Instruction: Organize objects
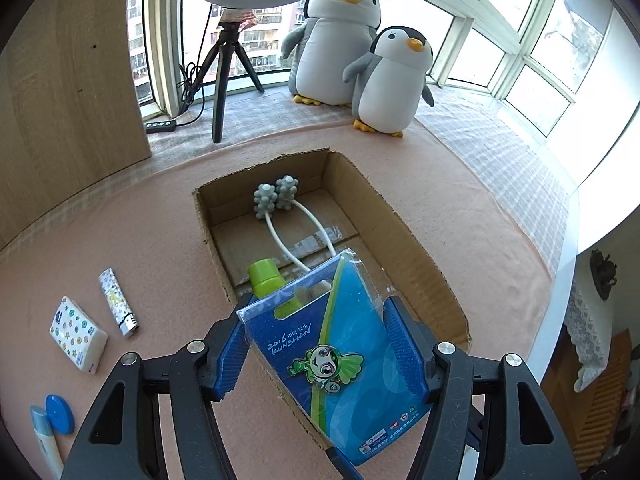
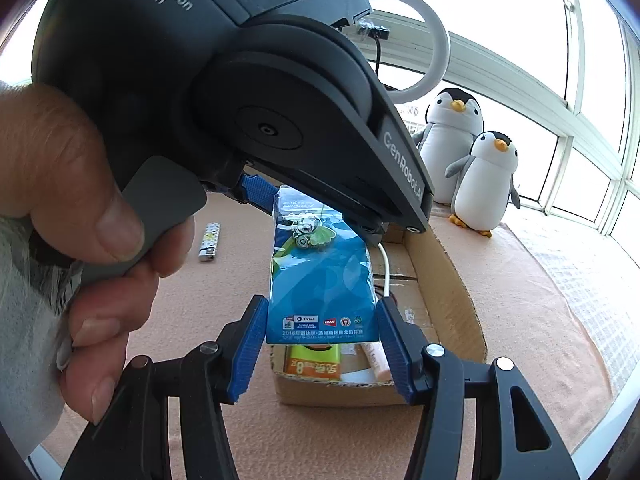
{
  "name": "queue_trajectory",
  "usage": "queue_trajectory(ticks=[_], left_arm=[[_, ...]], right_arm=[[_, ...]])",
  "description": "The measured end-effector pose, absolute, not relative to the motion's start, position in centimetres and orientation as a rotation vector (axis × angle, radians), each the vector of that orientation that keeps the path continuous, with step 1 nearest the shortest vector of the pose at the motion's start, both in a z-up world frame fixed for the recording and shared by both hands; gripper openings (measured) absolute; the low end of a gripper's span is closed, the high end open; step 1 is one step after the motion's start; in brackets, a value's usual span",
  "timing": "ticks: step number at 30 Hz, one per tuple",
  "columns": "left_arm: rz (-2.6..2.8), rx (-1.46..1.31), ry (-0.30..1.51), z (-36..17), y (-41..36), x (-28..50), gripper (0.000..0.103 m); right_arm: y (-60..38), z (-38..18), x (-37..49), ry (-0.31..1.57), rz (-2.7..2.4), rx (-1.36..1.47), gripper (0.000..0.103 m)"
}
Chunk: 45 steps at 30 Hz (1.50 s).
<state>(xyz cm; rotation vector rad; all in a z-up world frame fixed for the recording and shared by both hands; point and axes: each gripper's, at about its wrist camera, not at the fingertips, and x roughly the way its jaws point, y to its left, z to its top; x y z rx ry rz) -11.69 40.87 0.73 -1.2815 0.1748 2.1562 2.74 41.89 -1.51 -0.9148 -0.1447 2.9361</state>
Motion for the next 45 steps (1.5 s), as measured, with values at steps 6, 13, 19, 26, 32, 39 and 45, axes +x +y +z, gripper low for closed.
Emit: queue_trajectory(ticks=[6,13,19,26,32,39,45], left_arm=[[2.271,-1.218,0.262,0.3,41.9,-12.1,0.095],[2.298,-1.248,0.271,-0.7,37.2,-12.9,0.095],[2.380,-1.327,0.197,-1.9,29.9,-13.2,0.095],[2.475,-1.414,0.085,-3.3,20.6,-11.8,0.095],[2.550,-1.489,-0.035,-4.8,12.6,-9.8,0.095],[2.640,-1.608,-0.179,-6.8,2.8,-6.2,0.095],[2.733,-1.649,-0.352,-6.9,-4.3,-2.8,0.095]], right_arm=[[43.3,-2.6,0.9,-0.172,2.866,-0.971,0.059],[44.0,-2.7,0.7,-0.145,2.816,-1.007,0.061],[42.6,-1.6,0.1,-0.143,2.863,-0.975,0.061],[37.9,-1.8,-1.6,-0.211,2.968,-1.016,0.061],[33.5,-3.2,-2.6,-0.246,3.043,-1.109,0.061],[27.6,-5.9,-3.7,-0.242,3.112,-1.323,0.061],[21.7,-9.0,-5.9,-0.307,3.175,-1.544,0.061]])
